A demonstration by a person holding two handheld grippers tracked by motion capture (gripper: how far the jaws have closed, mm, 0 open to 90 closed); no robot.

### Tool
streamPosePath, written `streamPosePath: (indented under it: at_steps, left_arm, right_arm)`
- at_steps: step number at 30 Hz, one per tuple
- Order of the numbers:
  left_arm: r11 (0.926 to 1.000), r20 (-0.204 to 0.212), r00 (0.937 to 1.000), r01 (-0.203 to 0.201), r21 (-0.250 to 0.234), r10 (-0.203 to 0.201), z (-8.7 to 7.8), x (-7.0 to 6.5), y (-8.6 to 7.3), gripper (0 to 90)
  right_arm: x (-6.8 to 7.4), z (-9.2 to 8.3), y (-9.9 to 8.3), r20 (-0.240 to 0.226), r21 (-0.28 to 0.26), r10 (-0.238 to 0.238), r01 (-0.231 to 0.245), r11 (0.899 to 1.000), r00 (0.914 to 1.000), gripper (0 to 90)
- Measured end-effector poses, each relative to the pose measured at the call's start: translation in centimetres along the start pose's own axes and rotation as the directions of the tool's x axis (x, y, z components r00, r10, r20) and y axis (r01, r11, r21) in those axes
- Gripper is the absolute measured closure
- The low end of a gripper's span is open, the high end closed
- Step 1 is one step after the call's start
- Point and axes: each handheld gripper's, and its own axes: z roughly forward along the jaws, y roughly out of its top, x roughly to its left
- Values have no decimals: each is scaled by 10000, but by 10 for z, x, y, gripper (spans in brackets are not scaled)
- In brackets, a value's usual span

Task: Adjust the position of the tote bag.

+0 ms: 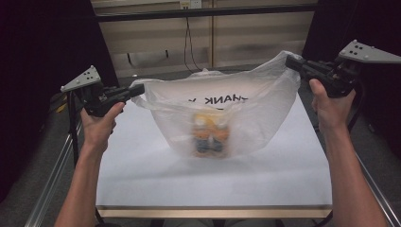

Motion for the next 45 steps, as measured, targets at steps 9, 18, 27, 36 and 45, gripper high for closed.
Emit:
streamPosePath:
  at_steps: [9, 18, 27, 36, 45]
  left_arm:
    - [9989, 105, 9997, 201, 415, -206, 4, 1, -20, 896]
    - [9982, 341, 9991, 244, 547, -263, 2, -6, -32, 896]
    - [9960, 501, 9986, 130, 884, -175, 4, -19, -47, 896]
    - [9967, 542, 9985, -14, 807, -30, 2, -32, -54, 896]
    - [9814, 202, 9989, 374, 1885, -420, 7, -17, -80, 896]
  right_arm:
    - [5, 2, -16, 84, 696, -100, 94, 9975, 9999, 900]
    - [7, 5, -31, 2, 1262, -33, 33, 9920, 10000, 900]
    - [11, -6, -50, -26, 1450, 162, -157, 9893, 9999, 900]
    - [11, -14, -69, -14, 1617, 420, -412, 9860, 9991, 900]
    - [13, -21, -99, 250, 2029, 505, -545, 9777, 9984, 900]
